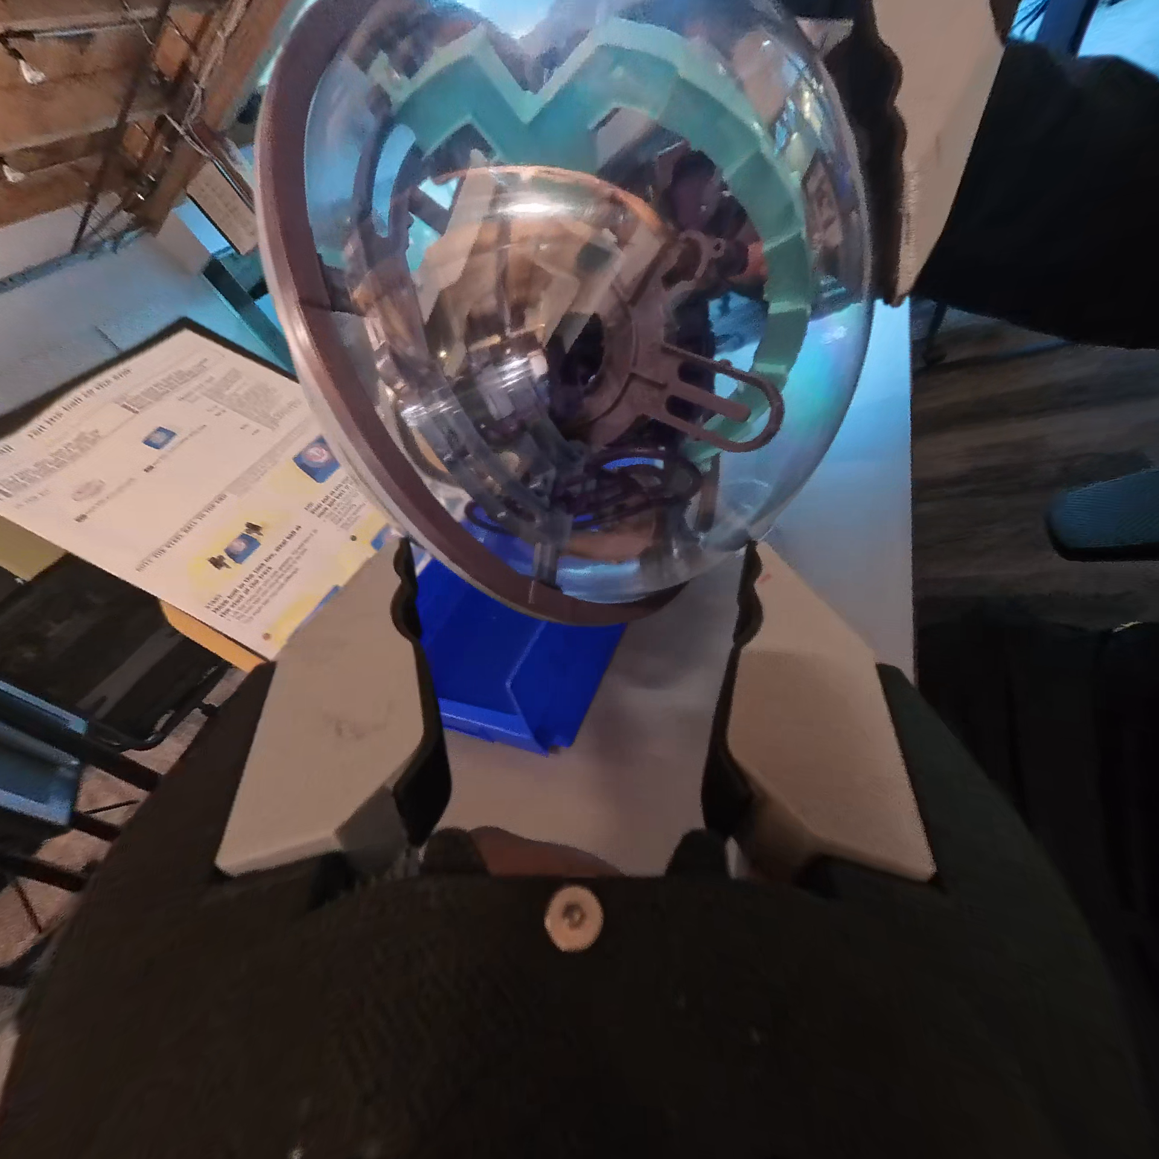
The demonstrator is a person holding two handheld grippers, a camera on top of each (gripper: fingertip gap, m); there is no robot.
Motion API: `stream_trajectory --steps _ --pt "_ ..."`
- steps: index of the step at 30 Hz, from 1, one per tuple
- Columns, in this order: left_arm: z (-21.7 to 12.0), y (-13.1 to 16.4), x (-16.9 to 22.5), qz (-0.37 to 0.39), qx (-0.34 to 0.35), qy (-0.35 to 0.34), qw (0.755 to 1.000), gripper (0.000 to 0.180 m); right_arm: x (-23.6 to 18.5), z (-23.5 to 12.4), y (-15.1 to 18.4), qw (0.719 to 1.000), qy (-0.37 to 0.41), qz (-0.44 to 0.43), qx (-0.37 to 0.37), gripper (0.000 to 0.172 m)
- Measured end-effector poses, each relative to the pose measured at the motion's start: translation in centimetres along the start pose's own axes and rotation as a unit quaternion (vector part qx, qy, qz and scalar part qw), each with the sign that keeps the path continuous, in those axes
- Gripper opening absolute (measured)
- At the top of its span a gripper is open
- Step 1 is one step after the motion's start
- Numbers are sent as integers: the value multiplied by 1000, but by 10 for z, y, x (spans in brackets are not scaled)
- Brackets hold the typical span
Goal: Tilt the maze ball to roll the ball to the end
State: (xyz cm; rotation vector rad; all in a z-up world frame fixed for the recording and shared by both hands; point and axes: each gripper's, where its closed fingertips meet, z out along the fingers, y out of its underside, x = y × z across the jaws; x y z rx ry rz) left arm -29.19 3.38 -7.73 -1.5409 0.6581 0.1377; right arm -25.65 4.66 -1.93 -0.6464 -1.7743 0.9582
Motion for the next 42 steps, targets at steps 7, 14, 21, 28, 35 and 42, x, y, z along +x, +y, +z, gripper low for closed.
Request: stream_trajectory --steps 7,14,21,28,35,42 --pt "-7 -37 -11 37 1 -25 999 101 8 -13 -39 999 18 -46 -4 147" --pt "-7 -65 -18 58 12 -36 998 101 15 -26 -65 997 35 -72 -11 147" --pt "-8 -81 -18 77 18 -41 996 101 15 -36 -77 995 49 -85 -7 147" --pt "-7 -93 -22 85 27 -50 995 100 19 -40 -90 993 59 -102 -15 148" --pt "-1 -94 -29 114 48 -81 989 100 20 -39 -92 983 74 -163 -29 148" --pt "7 -85 -36 145 52 -125 980 99 18 -35 -85 966 96 -235 -57 149"
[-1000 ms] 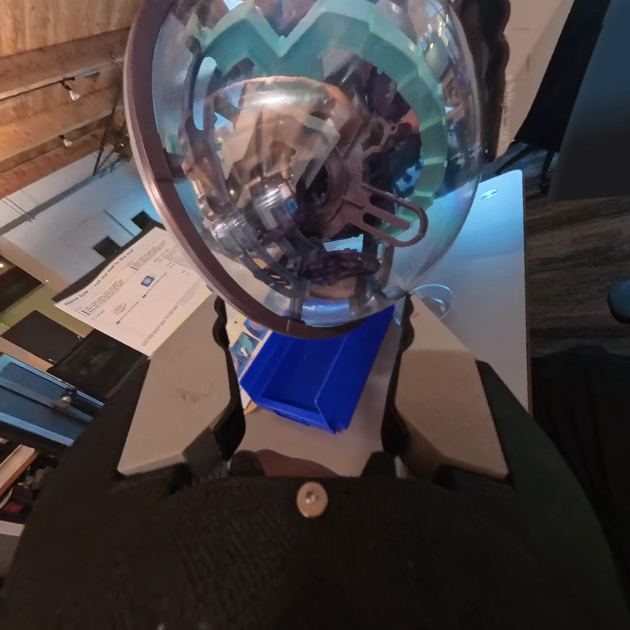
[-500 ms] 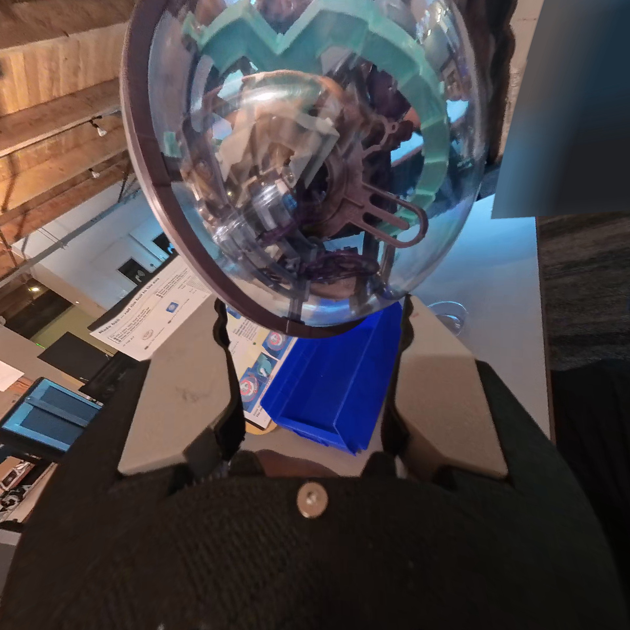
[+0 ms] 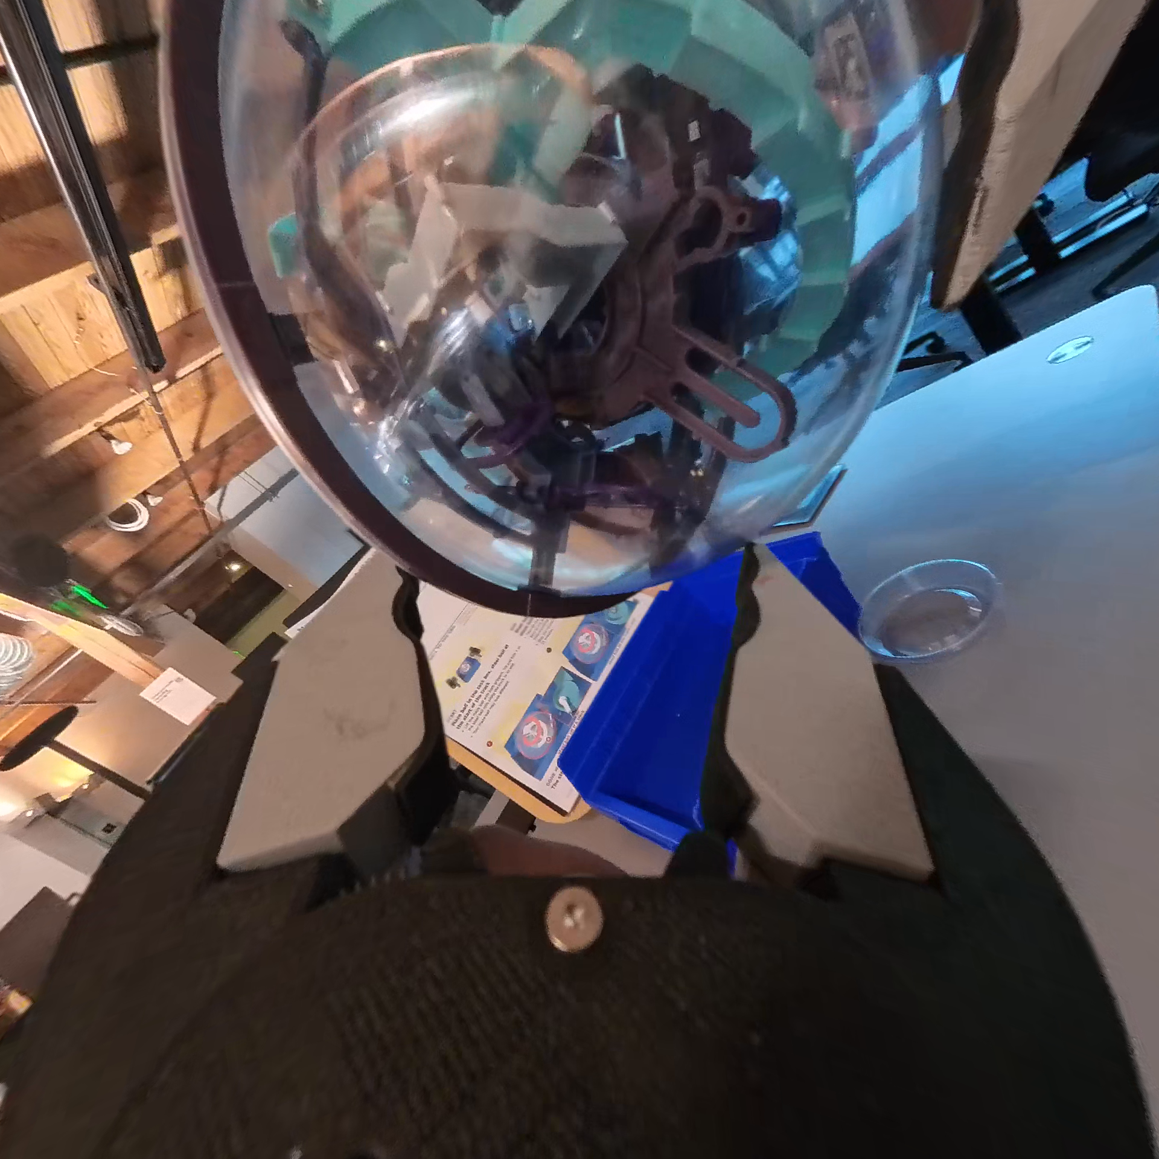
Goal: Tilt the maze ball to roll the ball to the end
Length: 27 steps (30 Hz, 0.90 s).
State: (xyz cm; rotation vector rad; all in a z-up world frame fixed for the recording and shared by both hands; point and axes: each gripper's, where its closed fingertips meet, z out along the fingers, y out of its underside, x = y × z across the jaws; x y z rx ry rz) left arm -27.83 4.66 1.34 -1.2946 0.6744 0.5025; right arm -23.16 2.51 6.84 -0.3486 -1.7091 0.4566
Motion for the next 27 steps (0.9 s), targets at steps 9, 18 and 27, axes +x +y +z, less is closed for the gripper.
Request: stream_trajectory --steps 9,18,27 --pt "7 -16 -11 23 -7 -8 1000 99 17 -9 -4 1000 16 5 20 149" --pt "10 -19 -12 8 -3 -12 1000 98 21 -10 -9 1000 15 -9 4 150" --pt "11 -23 -14 -2 -1 -15 1000 98 25 -11 -13 1000 13 -5 -4 150"
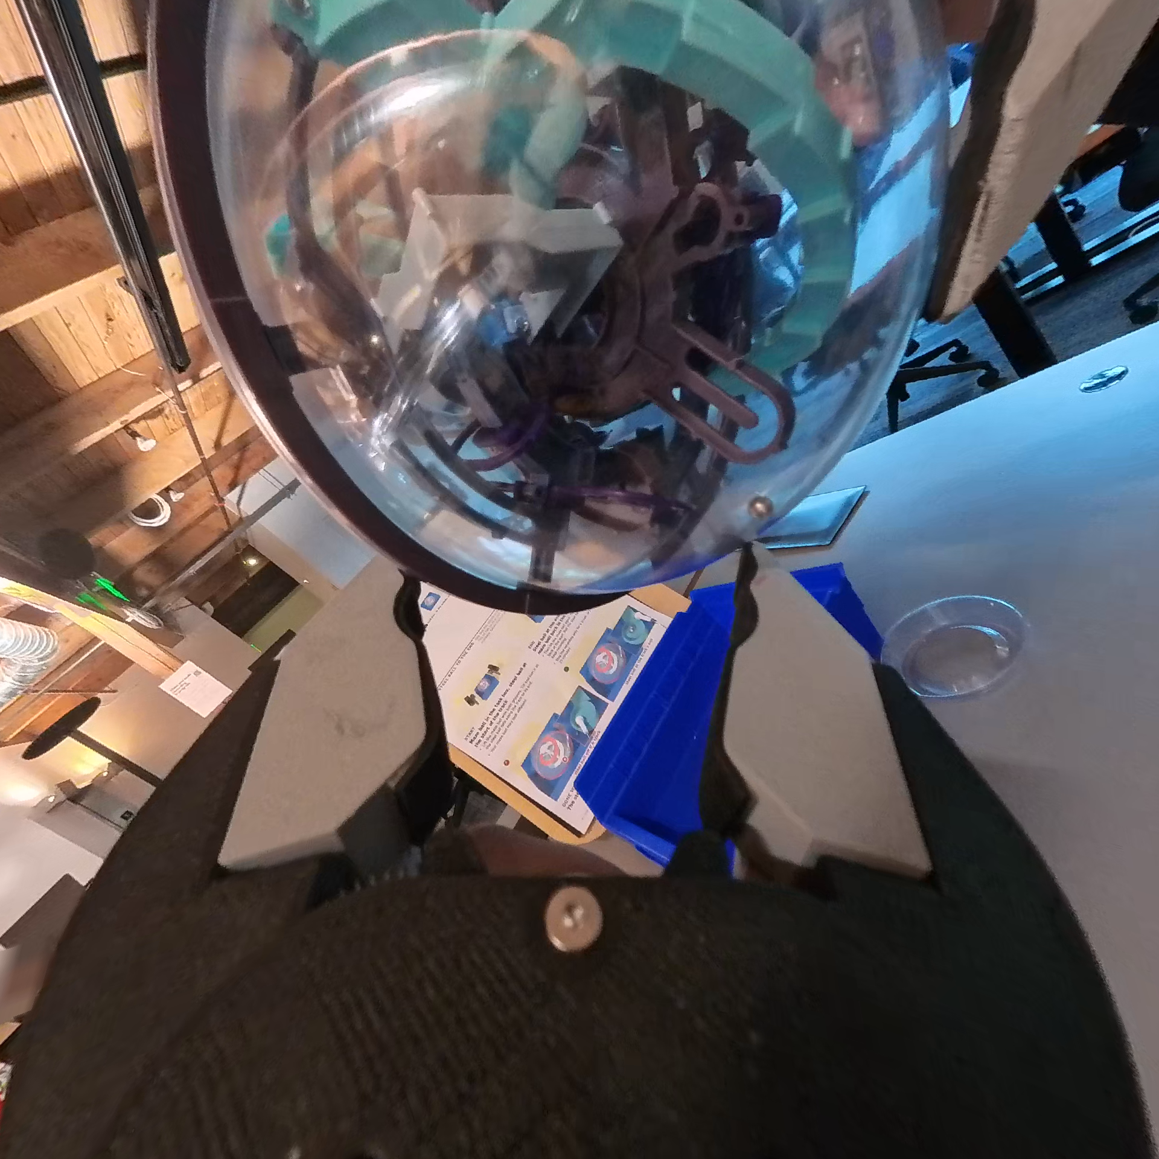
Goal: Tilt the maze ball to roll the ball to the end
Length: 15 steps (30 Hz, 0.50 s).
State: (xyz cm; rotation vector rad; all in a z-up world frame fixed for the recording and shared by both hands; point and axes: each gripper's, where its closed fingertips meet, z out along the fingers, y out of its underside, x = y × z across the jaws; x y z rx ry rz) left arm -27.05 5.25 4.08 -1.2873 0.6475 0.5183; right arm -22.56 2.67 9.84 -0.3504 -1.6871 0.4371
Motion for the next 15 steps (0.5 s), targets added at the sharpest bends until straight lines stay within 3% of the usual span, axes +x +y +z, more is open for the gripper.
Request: stream_trajectory --steps 15 --pt "-4 3 9 -33 15 6 999 98 -8 2 -5 1000 -11 1 -20 150"
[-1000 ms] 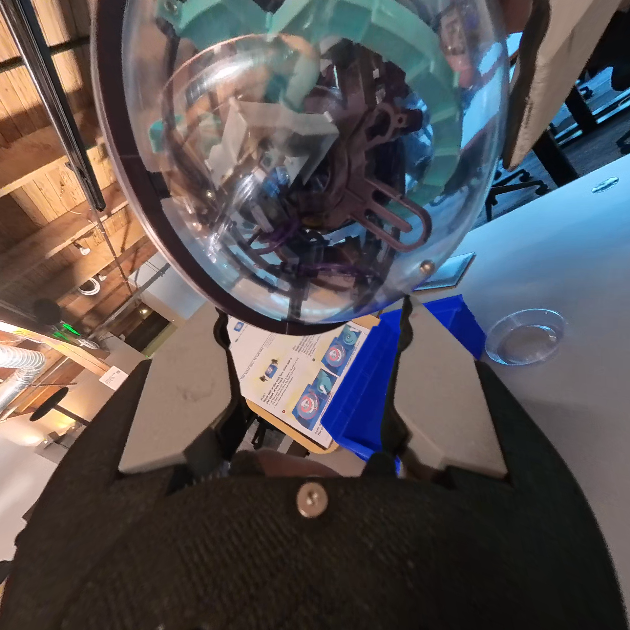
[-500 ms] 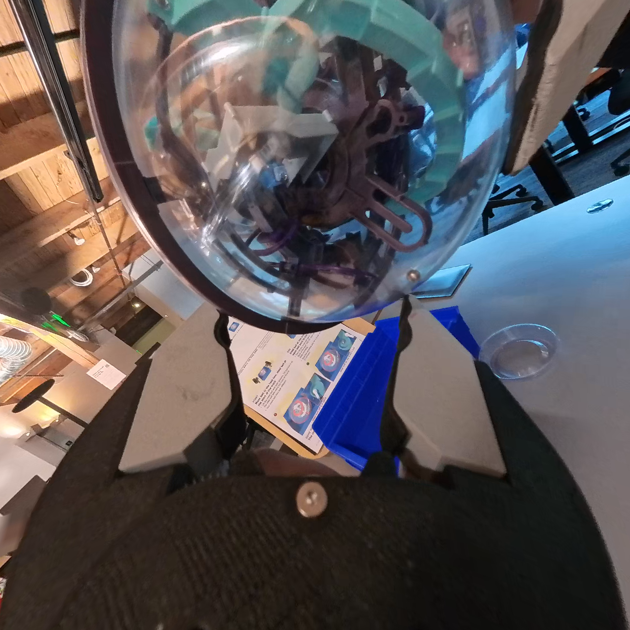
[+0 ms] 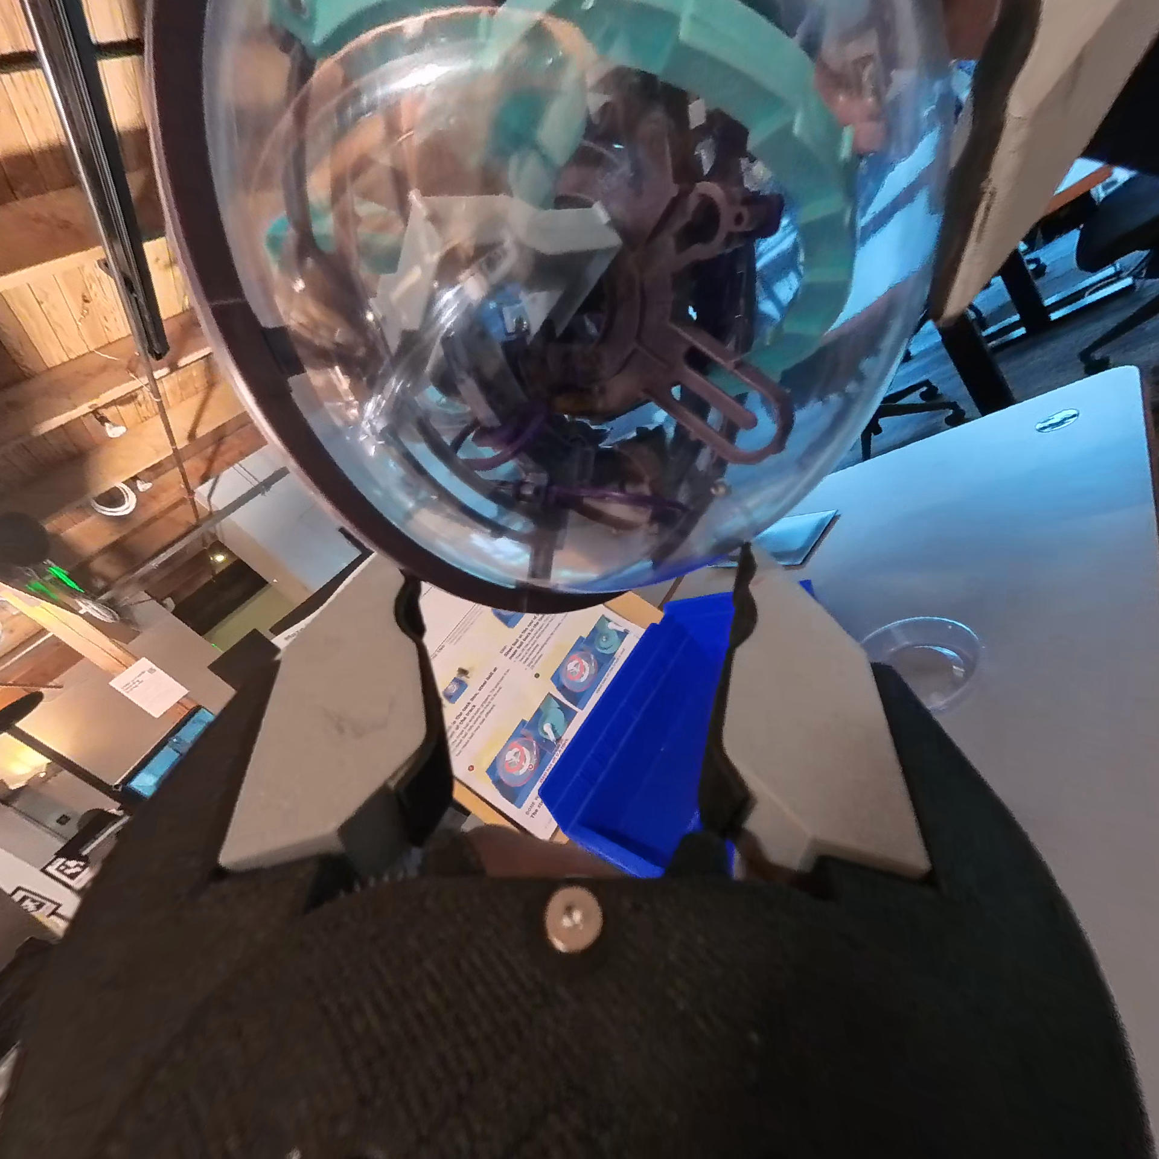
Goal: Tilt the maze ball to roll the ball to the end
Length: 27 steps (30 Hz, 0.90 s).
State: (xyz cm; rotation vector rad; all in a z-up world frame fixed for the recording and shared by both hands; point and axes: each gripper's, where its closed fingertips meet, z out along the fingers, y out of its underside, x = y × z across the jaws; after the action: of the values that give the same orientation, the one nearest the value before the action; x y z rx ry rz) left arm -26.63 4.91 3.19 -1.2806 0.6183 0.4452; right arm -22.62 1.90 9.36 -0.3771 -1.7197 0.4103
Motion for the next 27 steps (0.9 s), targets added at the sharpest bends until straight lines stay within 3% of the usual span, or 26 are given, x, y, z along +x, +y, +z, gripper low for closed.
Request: stream_trajectory --steps 27 --pt "-2 7 12 -45 5 26 999 97 -8 4 4 999 -19 28 -25 150"
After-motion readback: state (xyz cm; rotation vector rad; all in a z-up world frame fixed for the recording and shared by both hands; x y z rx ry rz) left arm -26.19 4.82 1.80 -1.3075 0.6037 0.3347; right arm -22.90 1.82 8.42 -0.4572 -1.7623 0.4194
